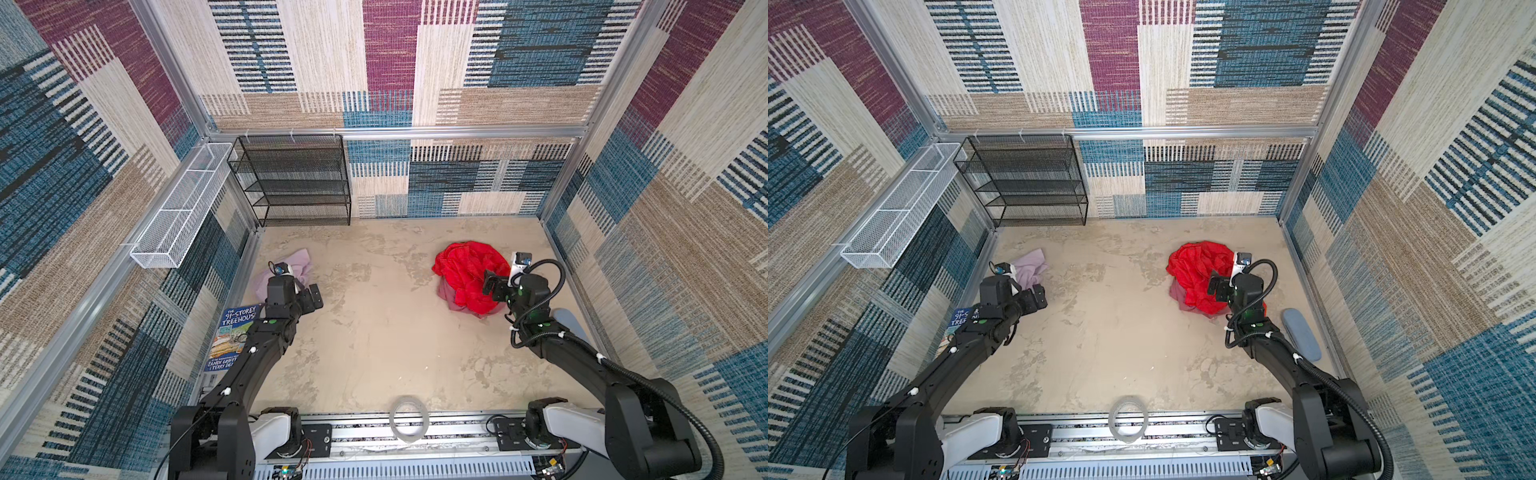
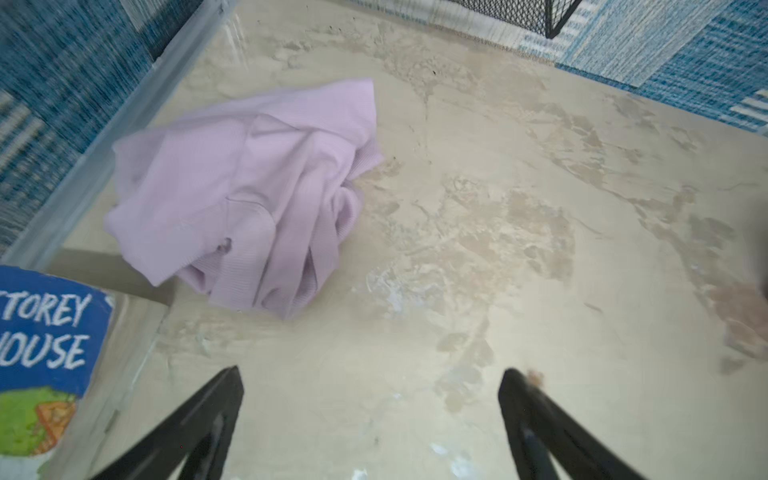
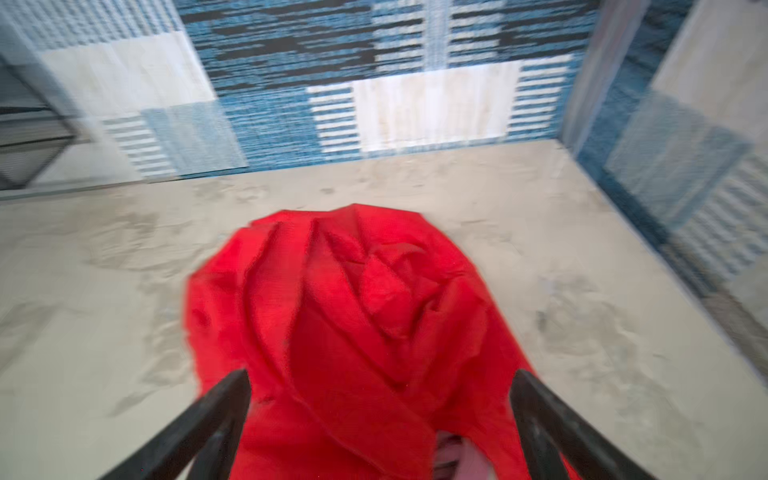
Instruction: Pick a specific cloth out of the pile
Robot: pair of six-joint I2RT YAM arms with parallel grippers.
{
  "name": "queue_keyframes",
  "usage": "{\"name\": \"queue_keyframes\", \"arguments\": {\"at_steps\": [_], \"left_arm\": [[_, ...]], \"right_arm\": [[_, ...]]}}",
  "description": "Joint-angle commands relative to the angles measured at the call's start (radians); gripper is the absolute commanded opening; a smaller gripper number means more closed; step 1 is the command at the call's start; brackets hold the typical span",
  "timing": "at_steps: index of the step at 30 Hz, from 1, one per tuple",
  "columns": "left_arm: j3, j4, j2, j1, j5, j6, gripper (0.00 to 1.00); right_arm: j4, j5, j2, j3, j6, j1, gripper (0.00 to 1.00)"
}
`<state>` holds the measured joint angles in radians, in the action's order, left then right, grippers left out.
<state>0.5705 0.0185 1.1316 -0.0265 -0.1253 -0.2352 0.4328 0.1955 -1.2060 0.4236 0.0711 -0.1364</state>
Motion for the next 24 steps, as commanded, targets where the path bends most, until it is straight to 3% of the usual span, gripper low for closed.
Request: {"name": "queue_keyframes", "arguments": {"at_steps": [1,3,11,17,23,24], "left_arm": [[-0.068,0.259,-0.007,0.001,-0.063,0.114,0.99],[-0.073,0.282,0.022,0.003,-0.064,0.152,0.99],[-0.137,0.54,0.177,0.005,0.026,0.205,0.99],[-0.151,0.663,0.246,0.008,0.07,0.269,0.99],[-0.215,0.945,0.411,0.02,0.103,0.281,0.99],[-0.214,0.927,0.4,0.022,0.129,0.288,0.99]], "right_arm": [[0.382,0.127,-0.051,-0.105,-0.099,0.006,1.0],[0.515,0.103,-0.099,-0.155,-0.107,0.009,1.0],[0.747,0.1,-0.187,-0.21,-0.131,0.014,1.0],[0.821,0.059,-0.244,-0.221,-0.137,0.028,1.0],[0.858,-0.012,-0.277,-0.234,-0.113,0.067,1.0],[0.856,-0.035,-0.28,-0.235,-0.095,0.086,1.0]]}}
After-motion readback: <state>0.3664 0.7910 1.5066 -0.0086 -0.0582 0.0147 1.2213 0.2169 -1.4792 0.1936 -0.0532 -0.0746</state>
